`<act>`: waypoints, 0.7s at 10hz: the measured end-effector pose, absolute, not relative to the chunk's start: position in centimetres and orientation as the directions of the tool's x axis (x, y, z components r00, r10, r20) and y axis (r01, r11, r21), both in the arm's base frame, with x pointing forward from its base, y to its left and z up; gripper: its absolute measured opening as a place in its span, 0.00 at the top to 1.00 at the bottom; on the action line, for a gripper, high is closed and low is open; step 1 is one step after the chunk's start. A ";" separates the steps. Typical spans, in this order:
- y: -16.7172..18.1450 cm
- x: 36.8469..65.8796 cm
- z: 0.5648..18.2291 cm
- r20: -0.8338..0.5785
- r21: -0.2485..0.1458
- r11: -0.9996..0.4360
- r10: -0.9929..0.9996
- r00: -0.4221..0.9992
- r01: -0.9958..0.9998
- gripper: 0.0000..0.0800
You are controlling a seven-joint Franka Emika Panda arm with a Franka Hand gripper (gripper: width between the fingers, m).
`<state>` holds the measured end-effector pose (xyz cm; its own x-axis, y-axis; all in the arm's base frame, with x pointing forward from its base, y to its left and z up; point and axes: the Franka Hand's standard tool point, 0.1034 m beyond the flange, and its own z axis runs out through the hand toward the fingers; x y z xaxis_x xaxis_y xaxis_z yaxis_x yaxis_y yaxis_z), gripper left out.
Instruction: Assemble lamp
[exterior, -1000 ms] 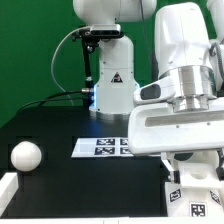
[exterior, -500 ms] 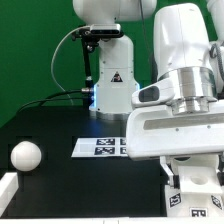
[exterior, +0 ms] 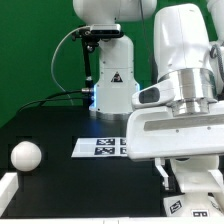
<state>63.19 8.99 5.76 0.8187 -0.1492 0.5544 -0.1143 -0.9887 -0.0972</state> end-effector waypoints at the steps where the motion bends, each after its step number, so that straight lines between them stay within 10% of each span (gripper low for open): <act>1: 9.0 63.2 5.8 0.554 -0.097 -0.989 -0.149 0.819 -0.114 0.13; 7: 7.3 62.5 9.1 0.352 -0.138 -0.982 -0.172 0.920 -0.130 0.13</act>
Offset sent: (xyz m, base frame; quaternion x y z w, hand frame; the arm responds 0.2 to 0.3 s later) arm 0.0000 0.0000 0.0000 0.0000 0.0000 0.0000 1.0000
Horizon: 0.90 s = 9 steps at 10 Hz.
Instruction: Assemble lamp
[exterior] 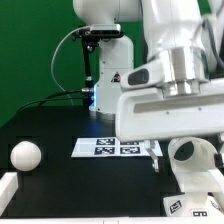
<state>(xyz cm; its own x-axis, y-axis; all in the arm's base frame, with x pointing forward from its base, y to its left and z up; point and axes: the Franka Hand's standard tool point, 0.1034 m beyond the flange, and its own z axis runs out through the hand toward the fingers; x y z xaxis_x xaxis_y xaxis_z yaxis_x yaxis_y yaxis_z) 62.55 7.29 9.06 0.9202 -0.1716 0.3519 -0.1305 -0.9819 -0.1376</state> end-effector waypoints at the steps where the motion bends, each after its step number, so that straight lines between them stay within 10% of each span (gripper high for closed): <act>1: 6.8 63.1 9.6 0.352 -0.139 -0.981 -0.178 0.919 -0.137 0.13; 9: 2.8 61.1 9.8 0.381 -0.093 -0.988 -0.150 0.912 -0.124 0.13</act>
Offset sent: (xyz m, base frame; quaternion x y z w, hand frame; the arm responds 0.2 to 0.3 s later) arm 0.0000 0.0000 0.0000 0.0000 0.0000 0.0000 1.0000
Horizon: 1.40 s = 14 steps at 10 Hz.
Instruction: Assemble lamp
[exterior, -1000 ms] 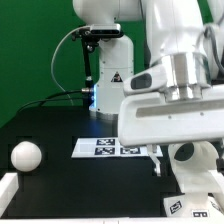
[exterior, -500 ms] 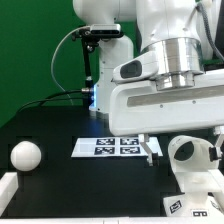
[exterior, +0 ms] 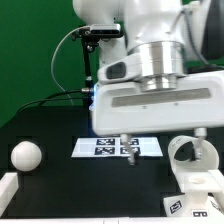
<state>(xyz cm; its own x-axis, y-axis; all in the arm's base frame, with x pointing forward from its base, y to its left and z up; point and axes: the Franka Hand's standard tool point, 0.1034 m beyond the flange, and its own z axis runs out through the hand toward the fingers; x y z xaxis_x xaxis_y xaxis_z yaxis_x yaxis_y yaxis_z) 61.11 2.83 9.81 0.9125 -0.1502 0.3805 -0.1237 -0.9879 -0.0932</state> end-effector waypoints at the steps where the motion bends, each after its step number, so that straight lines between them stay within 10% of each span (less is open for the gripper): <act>1: 1.3 60.1 10.7 0.345 -0.096 -0.986 -0.163 0.924 -0.138 0.13; 8: -0.2 58.9 10.6 0.274 -0.102 -0.981 -0.187 0.943 -0.165 0.13; 14: -10.9 53.0 10.4 -0.121 -0.105 -0.990 -0.080 0.989 -0.093 0.13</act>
Offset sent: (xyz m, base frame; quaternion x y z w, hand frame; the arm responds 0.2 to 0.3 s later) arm 0.0000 0.0000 0.0000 0.0000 0.0000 0.0000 1.0000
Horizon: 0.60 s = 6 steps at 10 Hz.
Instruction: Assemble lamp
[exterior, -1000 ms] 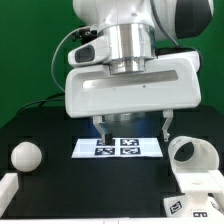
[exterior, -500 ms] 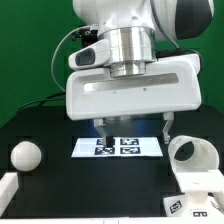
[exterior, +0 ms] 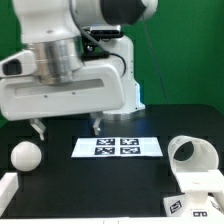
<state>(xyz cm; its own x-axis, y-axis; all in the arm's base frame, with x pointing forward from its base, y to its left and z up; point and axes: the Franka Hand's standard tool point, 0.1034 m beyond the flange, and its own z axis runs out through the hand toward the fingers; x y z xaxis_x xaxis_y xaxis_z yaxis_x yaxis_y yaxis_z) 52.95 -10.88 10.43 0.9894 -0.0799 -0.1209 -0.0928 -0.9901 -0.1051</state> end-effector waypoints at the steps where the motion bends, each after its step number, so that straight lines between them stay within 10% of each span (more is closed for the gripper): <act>1: -10.4 53.2 10.2 -0.166 -0.106 -0.990 -0.080 0.983 -0.098 0.13; 6: -13.2 49.3 9.7 -0.567 -0.150 -0.989 0.099 0.818 0.016 0.13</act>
Offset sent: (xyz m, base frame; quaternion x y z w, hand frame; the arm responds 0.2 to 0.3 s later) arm 0.0000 0.0000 0.0000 0.0000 -0.1938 0.0000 0.9810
